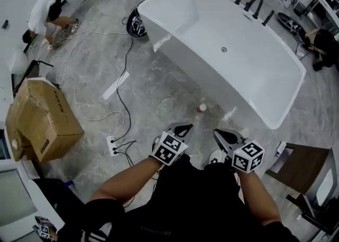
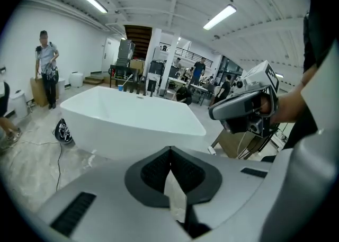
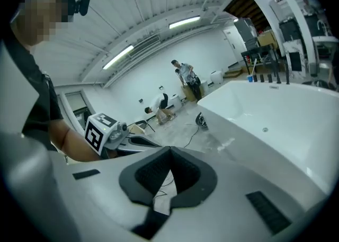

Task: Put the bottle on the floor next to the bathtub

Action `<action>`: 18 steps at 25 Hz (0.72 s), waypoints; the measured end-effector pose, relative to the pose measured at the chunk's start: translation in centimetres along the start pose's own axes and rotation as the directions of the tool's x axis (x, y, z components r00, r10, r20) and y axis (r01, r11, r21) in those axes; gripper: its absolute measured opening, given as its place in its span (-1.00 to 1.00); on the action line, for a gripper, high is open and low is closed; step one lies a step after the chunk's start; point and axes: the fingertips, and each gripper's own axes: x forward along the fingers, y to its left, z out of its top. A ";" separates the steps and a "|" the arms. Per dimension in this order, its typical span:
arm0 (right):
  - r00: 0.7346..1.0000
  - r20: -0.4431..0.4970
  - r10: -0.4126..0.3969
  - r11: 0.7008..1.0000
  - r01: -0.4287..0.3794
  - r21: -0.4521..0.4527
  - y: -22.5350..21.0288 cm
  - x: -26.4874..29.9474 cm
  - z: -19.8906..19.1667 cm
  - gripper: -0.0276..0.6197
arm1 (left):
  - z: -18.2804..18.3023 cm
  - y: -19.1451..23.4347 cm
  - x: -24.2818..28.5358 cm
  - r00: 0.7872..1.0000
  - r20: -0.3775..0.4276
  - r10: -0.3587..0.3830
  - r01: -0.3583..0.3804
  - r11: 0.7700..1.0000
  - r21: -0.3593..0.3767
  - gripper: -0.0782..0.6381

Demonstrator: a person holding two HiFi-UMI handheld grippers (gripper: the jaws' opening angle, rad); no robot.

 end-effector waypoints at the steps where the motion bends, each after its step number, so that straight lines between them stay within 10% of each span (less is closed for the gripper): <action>1: 1.000 0.007 -0.015 1.000 0.015 -0.024 0.2 -0.8 0.4 -0.81 | 0.8 -1.0 -0.3 1.000 0.018 -0.020 0.020 1.000 -0.003 -0.74; 18: 0.999 0.029 -0.019 0.979 0.025 -0.201 2.6 -15.6 -4.0 -0.81 | 3.3 -15.3 -5.1 0.968 0.190 0.164 -0.155 0.986 -0.063 -0.74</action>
